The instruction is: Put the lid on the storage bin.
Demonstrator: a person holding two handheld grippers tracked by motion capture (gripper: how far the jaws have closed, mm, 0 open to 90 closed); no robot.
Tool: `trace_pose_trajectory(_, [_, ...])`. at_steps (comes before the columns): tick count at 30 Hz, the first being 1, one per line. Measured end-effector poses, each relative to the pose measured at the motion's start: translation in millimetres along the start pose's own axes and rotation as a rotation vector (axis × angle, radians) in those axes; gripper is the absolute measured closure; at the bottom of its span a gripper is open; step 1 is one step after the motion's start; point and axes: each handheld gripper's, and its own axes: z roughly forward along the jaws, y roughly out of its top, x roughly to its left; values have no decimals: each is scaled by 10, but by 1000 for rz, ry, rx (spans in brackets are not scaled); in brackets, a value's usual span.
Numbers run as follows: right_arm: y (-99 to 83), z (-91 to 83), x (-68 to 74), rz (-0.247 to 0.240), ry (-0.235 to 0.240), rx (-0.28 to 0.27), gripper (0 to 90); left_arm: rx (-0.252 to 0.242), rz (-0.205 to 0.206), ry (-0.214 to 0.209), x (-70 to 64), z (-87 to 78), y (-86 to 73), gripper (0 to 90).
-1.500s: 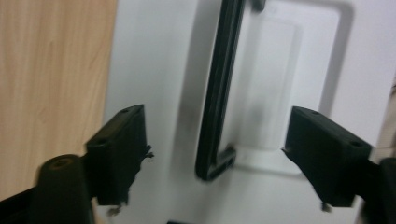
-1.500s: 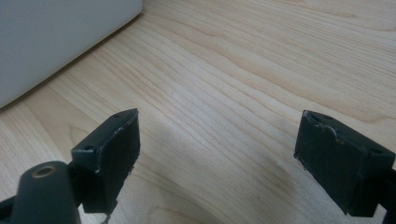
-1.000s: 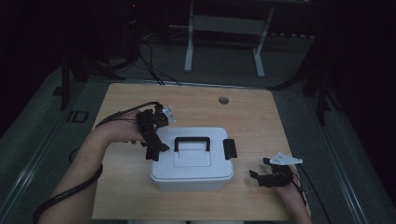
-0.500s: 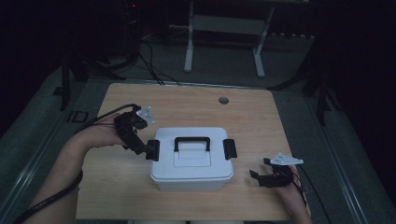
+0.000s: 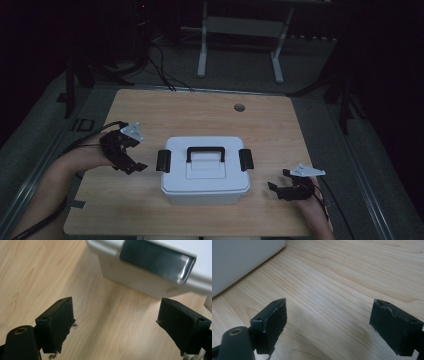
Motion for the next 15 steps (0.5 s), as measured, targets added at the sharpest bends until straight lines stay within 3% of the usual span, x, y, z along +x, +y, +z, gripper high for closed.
trace_pose_trajectory(9, [0,-4,-4,2,-2,-2,138,-22,-30,-16,-26,106,-297,137])
trace_pose_trajectory(15, [-5,2,-5,2,-4,3,139,-90,-46,-13,-52,145,-463,137])
